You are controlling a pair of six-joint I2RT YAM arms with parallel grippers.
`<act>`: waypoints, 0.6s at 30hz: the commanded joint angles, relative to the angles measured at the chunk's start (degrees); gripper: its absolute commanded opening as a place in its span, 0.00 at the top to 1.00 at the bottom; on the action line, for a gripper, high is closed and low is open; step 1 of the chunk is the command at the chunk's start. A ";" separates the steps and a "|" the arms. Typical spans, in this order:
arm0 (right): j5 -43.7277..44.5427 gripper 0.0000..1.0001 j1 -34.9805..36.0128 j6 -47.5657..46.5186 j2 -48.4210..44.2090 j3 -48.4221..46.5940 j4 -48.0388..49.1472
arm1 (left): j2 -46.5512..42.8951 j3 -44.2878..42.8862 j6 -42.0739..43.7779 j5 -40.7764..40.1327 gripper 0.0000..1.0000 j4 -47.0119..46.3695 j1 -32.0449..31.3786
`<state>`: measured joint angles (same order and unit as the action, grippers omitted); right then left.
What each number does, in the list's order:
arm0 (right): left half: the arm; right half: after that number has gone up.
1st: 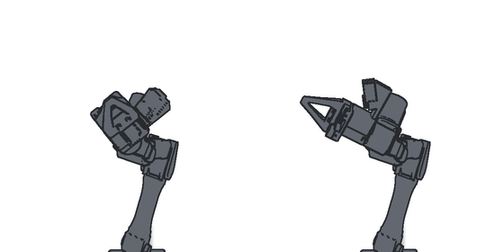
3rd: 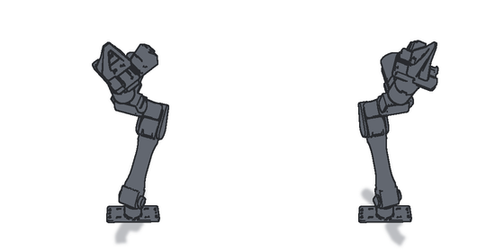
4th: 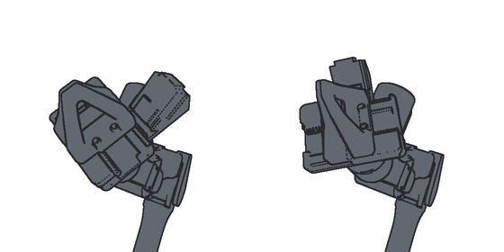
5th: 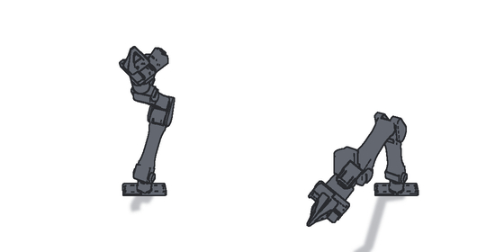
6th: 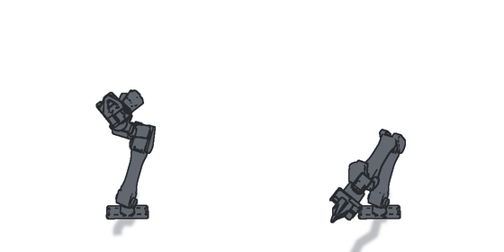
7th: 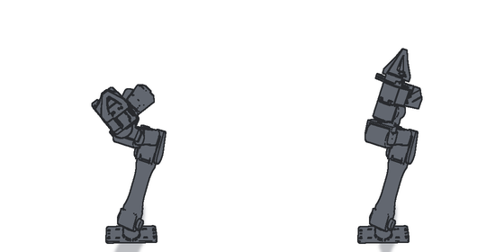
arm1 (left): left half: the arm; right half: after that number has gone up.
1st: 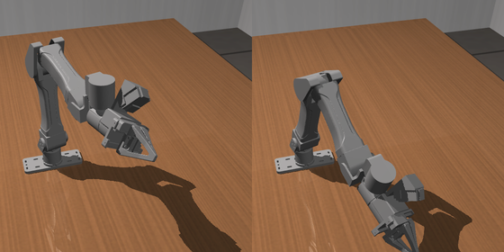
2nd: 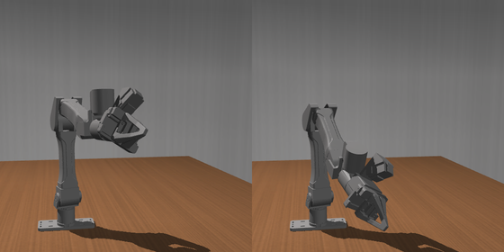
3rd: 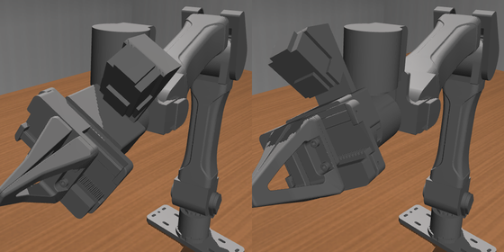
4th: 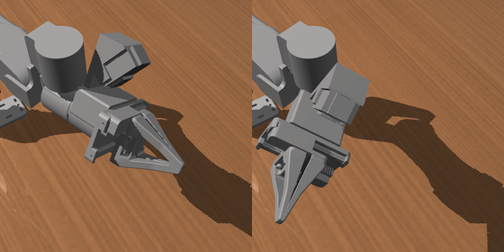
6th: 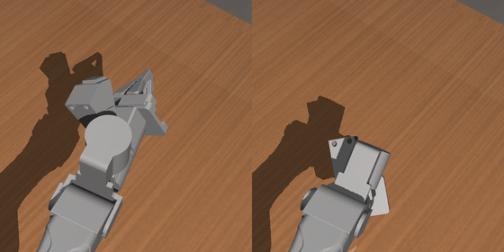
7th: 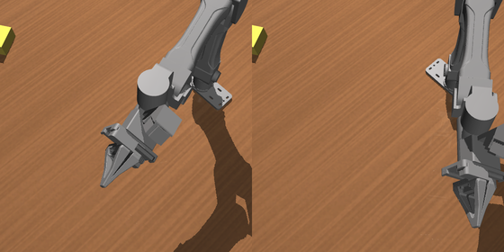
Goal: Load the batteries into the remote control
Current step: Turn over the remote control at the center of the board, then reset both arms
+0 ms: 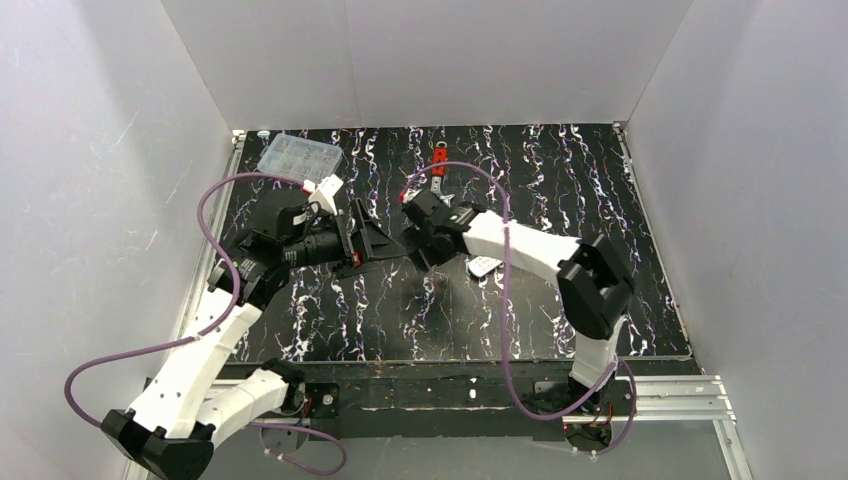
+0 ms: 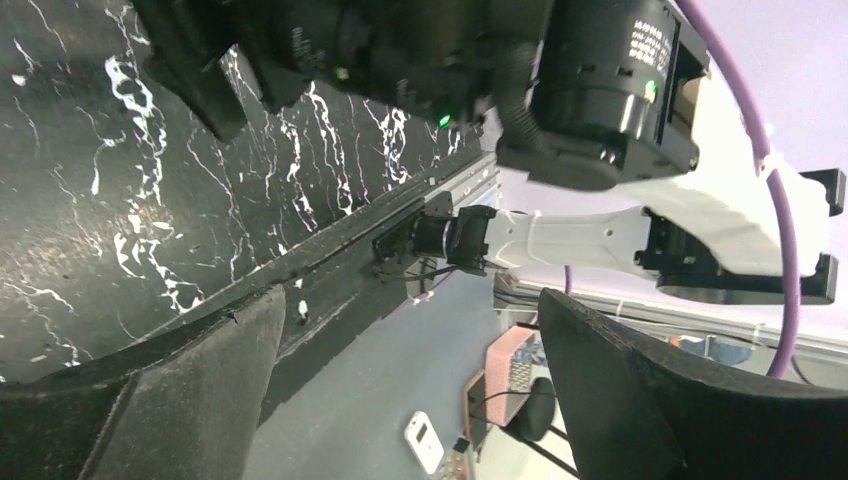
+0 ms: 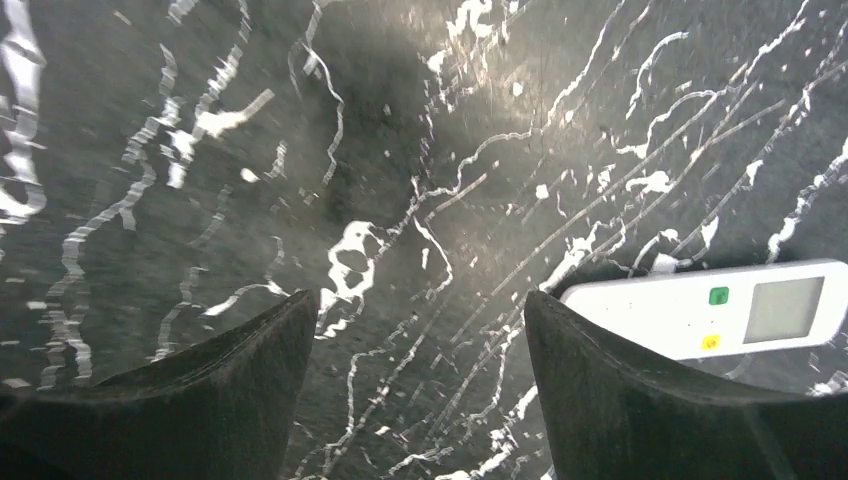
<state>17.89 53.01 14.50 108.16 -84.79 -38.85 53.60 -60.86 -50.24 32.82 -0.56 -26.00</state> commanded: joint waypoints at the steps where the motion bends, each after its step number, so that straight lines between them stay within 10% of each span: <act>1: -12.97 0.16 -5.65 3.98 -9.26 5.65 14.10 | -0.17 -4.85 8.18 -0.62 0.02 7.87 0.25; 12: -26.45 0.16 -17.58 9.74 -35.91 38.48 55.21 | -0.95 -1.23 16.44 -12.55 0.02 21.53 1.03; 18: -23.09 0.16 -19.85 9.71 -45.30 48.12 61.52 | -1.61 1.36 16.10 -22.72 0.02 26.46 1.13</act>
<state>-4.32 34.76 22.65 68.66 -41.71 9.41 53.08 -61.06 -35.48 18.35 18.44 -25.23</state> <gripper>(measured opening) 0.842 0.981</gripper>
